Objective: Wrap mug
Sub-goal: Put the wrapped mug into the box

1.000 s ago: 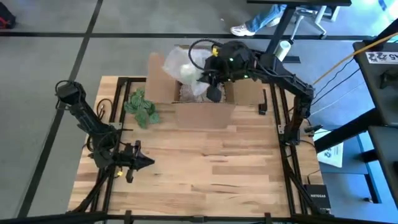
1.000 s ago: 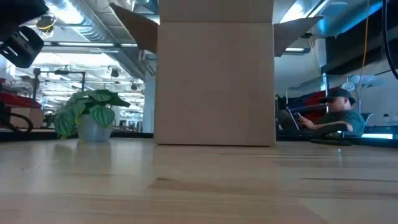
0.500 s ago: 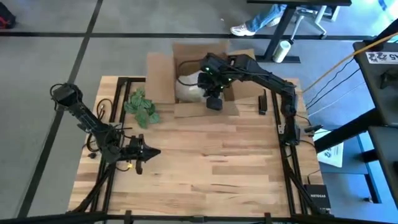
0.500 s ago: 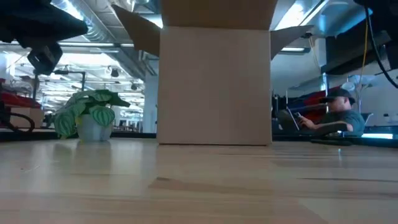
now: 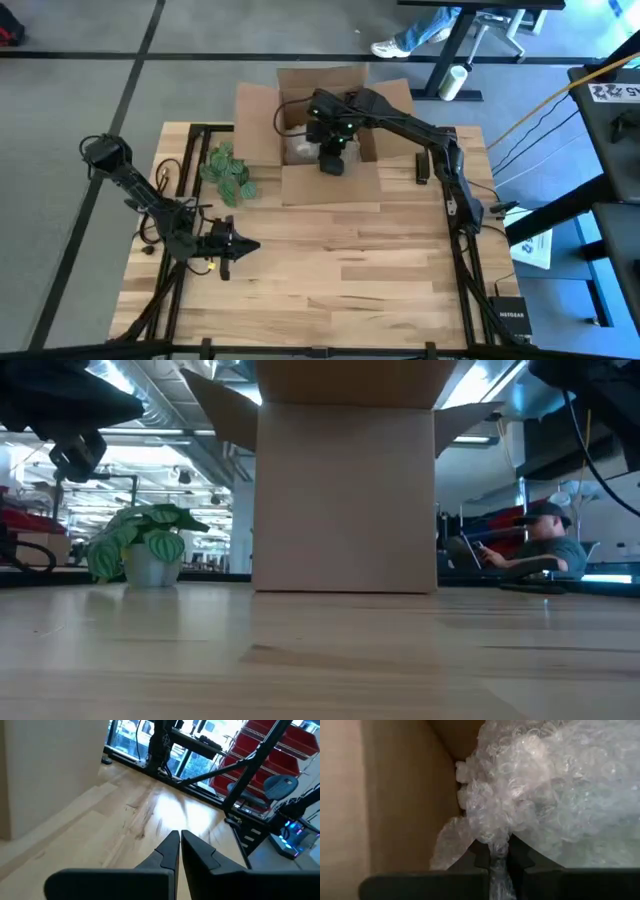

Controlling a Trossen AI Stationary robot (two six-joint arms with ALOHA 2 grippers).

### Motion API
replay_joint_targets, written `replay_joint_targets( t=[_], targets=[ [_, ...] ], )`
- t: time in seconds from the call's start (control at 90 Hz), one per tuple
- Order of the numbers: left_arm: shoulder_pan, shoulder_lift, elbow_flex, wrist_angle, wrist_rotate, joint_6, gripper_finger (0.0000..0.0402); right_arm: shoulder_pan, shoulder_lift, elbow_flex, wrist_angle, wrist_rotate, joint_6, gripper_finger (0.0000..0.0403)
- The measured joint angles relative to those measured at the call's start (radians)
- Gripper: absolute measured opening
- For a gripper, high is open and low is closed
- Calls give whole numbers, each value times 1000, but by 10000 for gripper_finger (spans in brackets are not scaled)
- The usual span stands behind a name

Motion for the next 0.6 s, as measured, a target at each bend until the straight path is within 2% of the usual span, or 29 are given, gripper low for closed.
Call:
replay_joint_targets(
  t=[0.389,0.6],
  targets=[
    [0,0,0,0,0,-1,0,-4,35,1,-17,-21,24,4],
    [-3,0,0,-2,0,-17,0,-2,33,-4,26,-20,42,65]
  ],
)
